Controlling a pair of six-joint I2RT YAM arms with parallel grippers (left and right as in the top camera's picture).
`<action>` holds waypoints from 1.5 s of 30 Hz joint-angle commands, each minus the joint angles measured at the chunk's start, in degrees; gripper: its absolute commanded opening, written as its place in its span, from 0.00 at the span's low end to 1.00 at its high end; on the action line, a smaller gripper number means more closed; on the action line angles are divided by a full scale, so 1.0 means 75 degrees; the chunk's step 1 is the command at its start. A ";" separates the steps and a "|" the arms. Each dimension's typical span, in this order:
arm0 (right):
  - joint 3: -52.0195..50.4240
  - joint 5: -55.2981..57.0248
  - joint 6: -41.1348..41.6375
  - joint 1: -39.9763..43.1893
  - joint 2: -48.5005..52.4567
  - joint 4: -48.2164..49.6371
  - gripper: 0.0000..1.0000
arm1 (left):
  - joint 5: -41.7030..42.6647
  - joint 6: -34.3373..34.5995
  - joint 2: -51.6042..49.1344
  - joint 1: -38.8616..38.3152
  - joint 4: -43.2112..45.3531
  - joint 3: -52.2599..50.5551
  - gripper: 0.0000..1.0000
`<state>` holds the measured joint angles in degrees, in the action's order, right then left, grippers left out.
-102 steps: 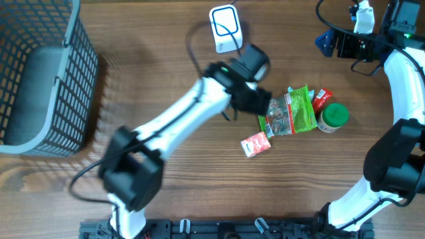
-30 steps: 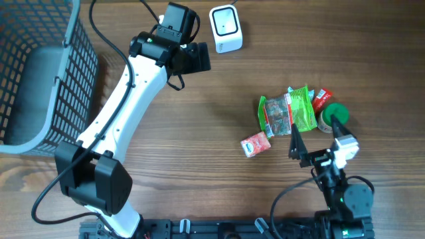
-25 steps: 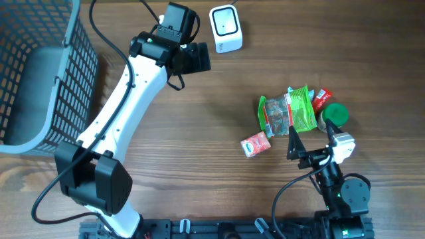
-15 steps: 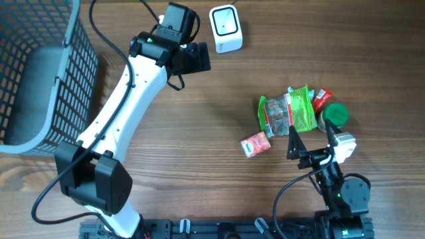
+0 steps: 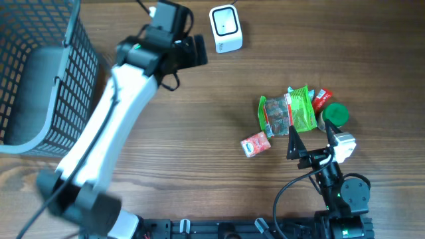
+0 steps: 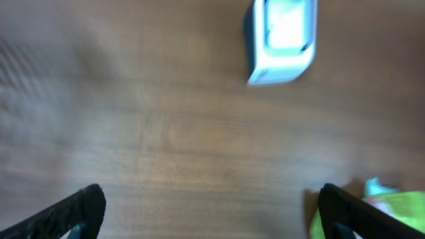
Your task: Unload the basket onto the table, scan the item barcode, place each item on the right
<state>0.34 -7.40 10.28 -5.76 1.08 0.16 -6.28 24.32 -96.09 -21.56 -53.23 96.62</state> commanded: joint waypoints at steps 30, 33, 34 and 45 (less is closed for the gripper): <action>-0.0003 0.0137 0.0079 -0.0029 0.0035 0.0026 1.00 | 0.0670 0.0449 1.2735 0.3570 0.0828 -0.7268 1.00; -0.0003 0.0134 0.0079 -0.0029 0.0035 0.0026 1.00 | 0.1102 0.0446 1.2756 0.3567 0.3048 -0.8282 1.00; -0.0003 0.0137 0.0079 -0.0029 0.0035 0.0026 1.00 | 0.1192 0.0449 1.2770 0.3518 0.3981 -0.8667 1.00; -0.0003 0.0137 0.0079 -0.0029 0.0035 0.0026 1.00 | 0.1358 0.0484 1.2773 0.3188 0.9069 -1.2278 1.00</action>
<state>0.36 -7.38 10.28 -5.76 1.50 0.19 3.01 27.77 -0.80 2.70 14.20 8.29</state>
